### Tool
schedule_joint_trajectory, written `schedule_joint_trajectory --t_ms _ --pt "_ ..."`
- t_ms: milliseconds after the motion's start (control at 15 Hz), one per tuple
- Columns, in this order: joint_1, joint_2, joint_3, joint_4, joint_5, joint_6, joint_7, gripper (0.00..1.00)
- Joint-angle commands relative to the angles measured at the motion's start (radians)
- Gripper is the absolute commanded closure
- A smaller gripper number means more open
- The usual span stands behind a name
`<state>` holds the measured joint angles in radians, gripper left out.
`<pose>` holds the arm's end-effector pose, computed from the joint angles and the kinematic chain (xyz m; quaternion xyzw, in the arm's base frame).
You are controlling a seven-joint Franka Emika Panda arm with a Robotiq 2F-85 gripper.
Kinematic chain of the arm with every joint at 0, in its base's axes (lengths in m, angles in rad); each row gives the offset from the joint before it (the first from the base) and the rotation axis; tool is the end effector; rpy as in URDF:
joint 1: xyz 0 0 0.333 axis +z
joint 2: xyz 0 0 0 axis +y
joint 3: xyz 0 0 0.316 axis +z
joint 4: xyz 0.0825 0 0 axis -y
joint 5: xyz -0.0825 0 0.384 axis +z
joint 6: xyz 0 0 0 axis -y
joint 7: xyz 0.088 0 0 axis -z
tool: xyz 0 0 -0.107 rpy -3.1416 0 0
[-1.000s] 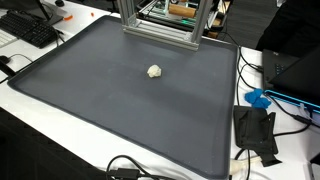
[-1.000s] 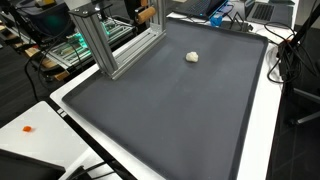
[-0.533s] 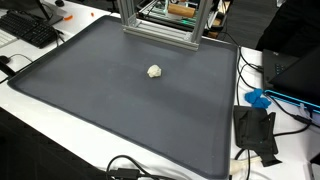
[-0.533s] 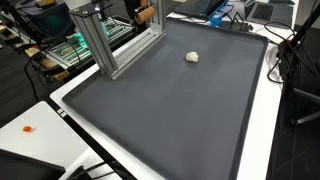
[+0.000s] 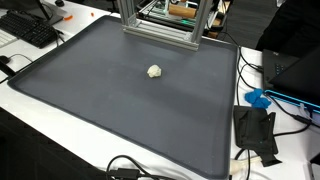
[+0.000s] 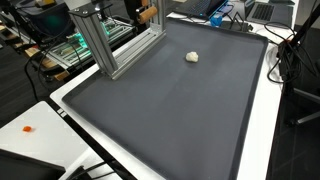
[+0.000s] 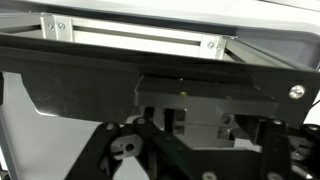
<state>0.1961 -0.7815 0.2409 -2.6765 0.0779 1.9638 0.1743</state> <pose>0.2919 0.1421 0.4633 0.9948 0.0854 0.0400 0.0387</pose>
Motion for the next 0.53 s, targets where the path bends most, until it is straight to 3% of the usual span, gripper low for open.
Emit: schedule_joint_trajectory --t_ms 0,133,267,467 --pt "0.007 0.000 -0.003 0.016 -0.011 -0.049 -0.018 0.00" --pt "0.006 0.000 -0.004 0.019 -0.014 -0.052 -0.020 0.00" --pt "0.006 0.002 -0.004 0.018 -0.014 -0.056 -0.021 0.26" --pt "0.008 0.002 -0.005 0.017 -0.010 -0.058 -0.024 0.49"
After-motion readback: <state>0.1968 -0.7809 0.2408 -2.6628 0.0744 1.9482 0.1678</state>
